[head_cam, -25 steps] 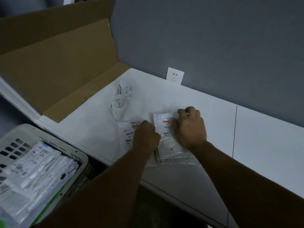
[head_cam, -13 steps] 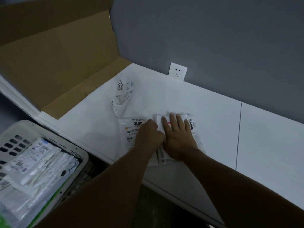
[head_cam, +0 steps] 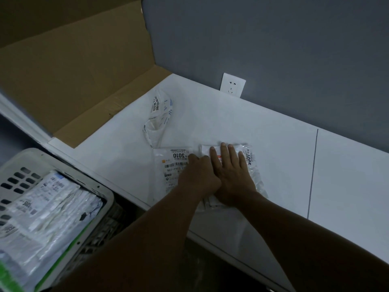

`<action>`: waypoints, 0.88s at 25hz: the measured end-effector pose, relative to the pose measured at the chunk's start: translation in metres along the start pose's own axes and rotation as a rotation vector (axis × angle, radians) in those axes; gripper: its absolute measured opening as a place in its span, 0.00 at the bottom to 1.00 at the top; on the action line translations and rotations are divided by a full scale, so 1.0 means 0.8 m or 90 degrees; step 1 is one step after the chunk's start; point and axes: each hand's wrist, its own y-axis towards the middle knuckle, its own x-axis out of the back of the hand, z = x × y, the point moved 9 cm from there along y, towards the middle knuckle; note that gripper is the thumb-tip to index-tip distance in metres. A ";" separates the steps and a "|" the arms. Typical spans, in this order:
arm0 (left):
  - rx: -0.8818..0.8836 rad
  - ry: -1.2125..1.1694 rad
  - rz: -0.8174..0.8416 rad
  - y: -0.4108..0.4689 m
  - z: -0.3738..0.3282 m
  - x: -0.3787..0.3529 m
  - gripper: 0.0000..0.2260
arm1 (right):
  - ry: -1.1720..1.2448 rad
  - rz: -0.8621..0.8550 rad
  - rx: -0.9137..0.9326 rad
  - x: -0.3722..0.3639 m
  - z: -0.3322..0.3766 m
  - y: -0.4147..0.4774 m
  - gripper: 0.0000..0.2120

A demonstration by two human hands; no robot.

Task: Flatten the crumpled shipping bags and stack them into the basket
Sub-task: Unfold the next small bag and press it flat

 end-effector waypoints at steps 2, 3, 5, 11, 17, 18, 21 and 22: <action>-0.001 0.011 0.004 0.001 0.002 -0.001 0.18 | -0.004 -0.001 -0.001 -0.002 0.001 0.002 0.41; -0.003 0.014 0.003 0.001 0.001 -0.001 0.18 | -0.005 -0.006 -0.002 -0.001 0.000 0.003 0.41; -0.007 0.029 -0.006 0.002 0.002 0.001 0.17 | -0.010 0.004 -0.002 -0.001 0.001 0.003 0.42; -0.032 0.062 -0.022 0.001 0.003 0.004 0.17 | -0.008 0.024 -0.007 0.006 0.004 0.002 0.44; -0.061 0.022 -0.042 -0.010 0.002 0.014 0.15 | -0.048 0.070 -0.030 0.028 0.007 -0.003 0.39; -0.059 0.003 -0.043 -0.010 0.003 0.019 0.18 | -0.035 0.071 -0.040 0.036 0.008 -0.003 0.38; -0.036 -0.082 -0.090 -0.016 0.011 0.050 0.22 | 0.003 0.040 -0.052 0.070 0.021 0.008 0.36; -0.024 -0.120 -0.134 -0.019 0.017 0.068 0.23 | 0.022 0.020 -0.054 0.082 0.031 0.016 0.34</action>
